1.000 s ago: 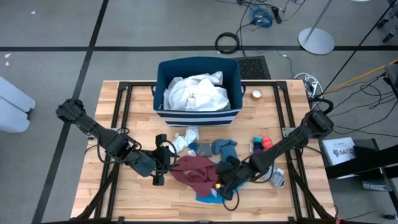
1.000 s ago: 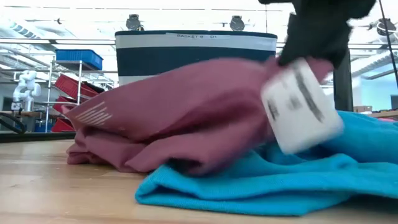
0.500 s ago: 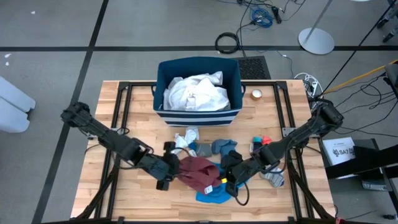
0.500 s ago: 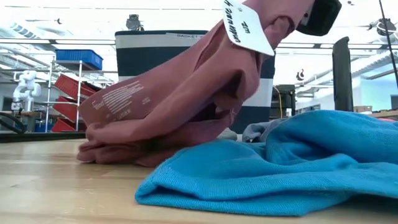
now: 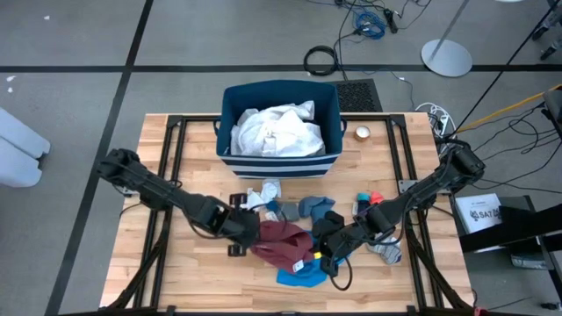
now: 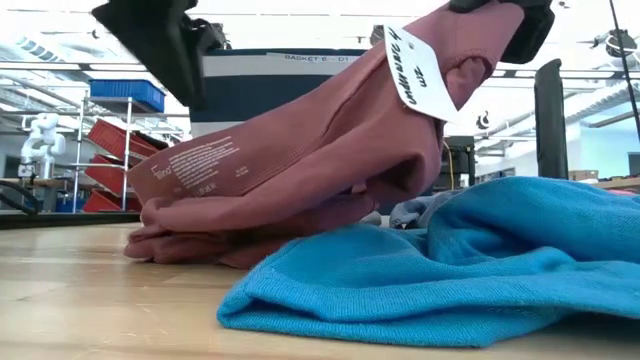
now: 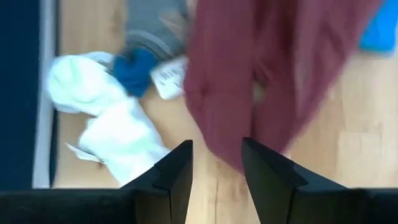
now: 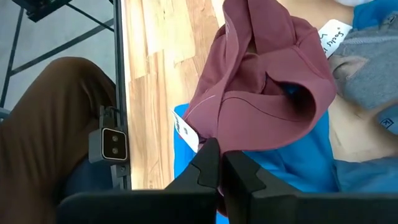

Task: Sort clothes
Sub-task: Put the maroon underwear into the blue bin

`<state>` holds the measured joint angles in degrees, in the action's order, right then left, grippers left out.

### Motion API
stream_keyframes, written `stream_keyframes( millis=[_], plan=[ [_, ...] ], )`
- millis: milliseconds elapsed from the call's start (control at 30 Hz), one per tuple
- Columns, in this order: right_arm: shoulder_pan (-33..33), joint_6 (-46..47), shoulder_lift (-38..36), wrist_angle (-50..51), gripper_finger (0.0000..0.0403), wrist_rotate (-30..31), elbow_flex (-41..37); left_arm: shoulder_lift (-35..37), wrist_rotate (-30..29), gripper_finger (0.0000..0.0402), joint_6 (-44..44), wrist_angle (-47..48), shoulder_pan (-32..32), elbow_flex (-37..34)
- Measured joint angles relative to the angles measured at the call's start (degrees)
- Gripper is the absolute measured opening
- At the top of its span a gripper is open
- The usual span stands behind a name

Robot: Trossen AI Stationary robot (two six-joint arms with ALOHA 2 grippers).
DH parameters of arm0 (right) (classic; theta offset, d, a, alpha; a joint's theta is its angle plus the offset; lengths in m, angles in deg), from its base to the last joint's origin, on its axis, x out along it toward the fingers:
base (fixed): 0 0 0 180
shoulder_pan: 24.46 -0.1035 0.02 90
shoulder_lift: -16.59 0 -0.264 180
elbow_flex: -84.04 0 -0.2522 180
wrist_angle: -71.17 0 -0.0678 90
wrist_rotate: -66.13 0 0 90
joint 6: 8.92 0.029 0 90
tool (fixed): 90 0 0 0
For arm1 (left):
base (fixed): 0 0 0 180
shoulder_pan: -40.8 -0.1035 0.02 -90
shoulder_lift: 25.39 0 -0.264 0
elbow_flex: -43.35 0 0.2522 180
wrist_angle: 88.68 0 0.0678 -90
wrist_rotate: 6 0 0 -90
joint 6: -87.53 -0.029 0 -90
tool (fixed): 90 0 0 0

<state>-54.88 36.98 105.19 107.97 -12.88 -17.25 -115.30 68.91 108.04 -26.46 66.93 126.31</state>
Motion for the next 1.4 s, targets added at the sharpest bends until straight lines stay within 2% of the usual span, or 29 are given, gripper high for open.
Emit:
stream_keyframes(
  millis=[167,267,367,433,567,700,1100,1400],
  plan=[
    [0.0,-0.8,0.0,0.0,0.0,0.0,0.0,5.4,-0.1,0.0145,1.4,-6.2,3.1,-8.4],
    [0.2,-1.0,0.0,0.0,0.0,0.1,0.0,10.2,-0.2,0.0145,1.7,-16.0,4.6,-16.2],
    [0.8,-1.0,0.0,0.0,0.0,0.8,0.0,14.6,0.2,0.0145,1.6,-31.0,4.9,-24.1],
    [1.3,-1.1,0.0,0.0,0.0,0.7,0.0,15.9,0.2,0.0145,1.6,-36.6,4.9,-28.1],
    [2.0,-1.2,0.0,-0.1,0.0,0.3,0.0,16.3,-0.5,0.0145,1.4,-36.6,5.0,-30.7],
    [2.3,-1.3,0.0,-0.1,0.0,-0.6,0.0,15.0,-3.3,0.0145,-4.2,-36.5,5.0,-31.7],
    [2.3,-2.5,0.0,-0.1,0.0,-0.8,0.0,12.5,-2.6,0.0145,-18.0,-35.3,5.0,-31.7],
    [2.3,-2.7,0.0,-0.1,0.0,-0.8,-0.1,10.7,1.2,0.0145,-18.0,-33.4,5.0,-31.7]
  ],
)
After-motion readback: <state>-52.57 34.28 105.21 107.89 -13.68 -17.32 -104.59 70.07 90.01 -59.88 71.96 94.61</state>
